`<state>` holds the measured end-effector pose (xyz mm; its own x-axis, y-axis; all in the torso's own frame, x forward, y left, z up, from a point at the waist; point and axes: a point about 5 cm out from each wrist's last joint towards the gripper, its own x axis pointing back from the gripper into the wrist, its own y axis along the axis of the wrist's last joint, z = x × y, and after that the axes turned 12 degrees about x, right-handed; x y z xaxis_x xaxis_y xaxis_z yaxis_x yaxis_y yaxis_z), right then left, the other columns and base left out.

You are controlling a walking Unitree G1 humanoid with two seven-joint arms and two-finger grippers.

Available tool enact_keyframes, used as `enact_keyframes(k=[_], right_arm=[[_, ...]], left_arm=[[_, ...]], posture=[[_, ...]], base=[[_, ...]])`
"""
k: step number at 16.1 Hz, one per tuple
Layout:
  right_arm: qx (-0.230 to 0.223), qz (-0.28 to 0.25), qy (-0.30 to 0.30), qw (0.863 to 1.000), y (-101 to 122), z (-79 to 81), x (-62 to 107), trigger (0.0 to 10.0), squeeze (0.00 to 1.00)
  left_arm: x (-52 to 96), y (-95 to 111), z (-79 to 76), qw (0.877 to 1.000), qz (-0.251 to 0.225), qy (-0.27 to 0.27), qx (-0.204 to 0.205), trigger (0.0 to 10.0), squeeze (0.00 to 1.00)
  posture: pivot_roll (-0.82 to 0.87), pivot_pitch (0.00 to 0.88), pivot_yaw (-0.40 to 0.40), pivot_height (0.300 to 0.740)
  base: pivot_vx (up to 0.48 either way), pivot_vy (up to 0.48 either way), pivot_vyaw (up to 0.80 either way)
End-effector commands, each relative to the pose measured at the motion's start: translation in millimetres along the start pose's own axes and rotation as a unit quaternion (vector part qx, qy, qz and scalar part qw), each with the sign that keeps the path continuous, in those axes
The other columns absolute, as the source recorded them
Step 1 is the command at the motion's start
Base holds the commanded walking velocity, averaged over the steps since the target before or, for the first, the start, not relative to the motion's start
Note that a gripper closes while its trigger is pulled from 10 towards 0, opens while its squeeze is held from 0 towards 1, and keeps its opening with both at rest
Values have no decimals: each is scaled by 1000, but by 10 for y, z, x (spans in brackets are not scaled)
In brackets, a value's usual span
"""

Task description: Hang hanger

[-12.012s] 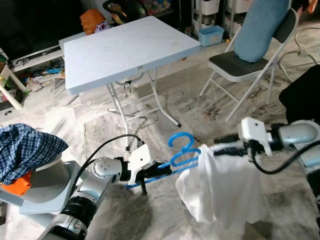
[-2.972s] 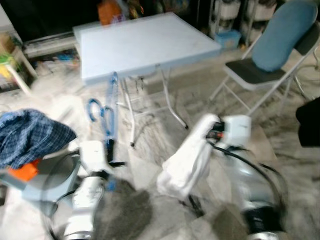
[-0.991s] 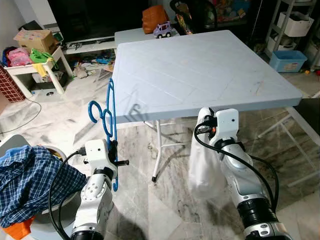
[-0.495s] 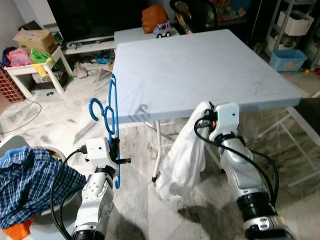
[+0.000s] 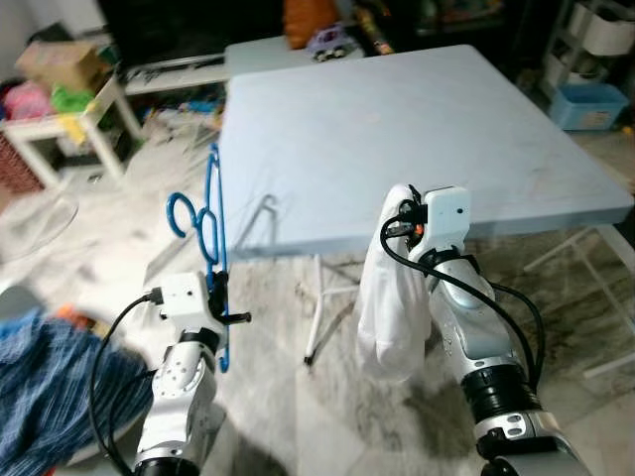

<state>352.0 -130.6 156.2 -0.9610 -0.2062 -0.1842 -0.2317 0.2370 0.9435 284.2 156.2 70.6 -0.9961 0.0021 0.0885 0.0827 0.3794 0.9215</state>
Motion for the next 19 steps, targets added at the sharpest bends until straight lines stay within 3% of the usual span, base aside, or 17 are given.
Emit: enact_keyframes(k=[1,4,10,12,15,19], right_arm=[[3,-31,-13,999,140,-73,-52,10000,0],[1,-29,-13,999,118,-68,-42,10000,0],[7,-23,11,1000,105,-145,-78,10000,0],[11,-26,19,999,201,-237,-224,10000,0],[4,-23,48,999,520,-342,-593,10000,0],[5,-25,127,992,1031,-76,-937,10000,0]], left_arm=[[3,16,-79,1000,-4,-16,-2,10000,0],[8,14,-58,1000,-2,-11,-4,10000,0],[71,13,-52,1000,-9,2,0,10000,0],[86,2,-51,1000,-7,5,0,10000,0],[114,-15,-80,1000,-6,9,2,10000,0],[152,-52,-92,1000,-3,16,7,10000,0]], posture=[[-95,0,99,740],[-90,0,95,740],[-76,0,84,740],[-72,0,77,740],[-54,0,52,740],[-33,0,34,740]], base=[[364,0,0],[360,0,0],[0,0,0],[0,0,0],[0,0,0],[0,0,0]])
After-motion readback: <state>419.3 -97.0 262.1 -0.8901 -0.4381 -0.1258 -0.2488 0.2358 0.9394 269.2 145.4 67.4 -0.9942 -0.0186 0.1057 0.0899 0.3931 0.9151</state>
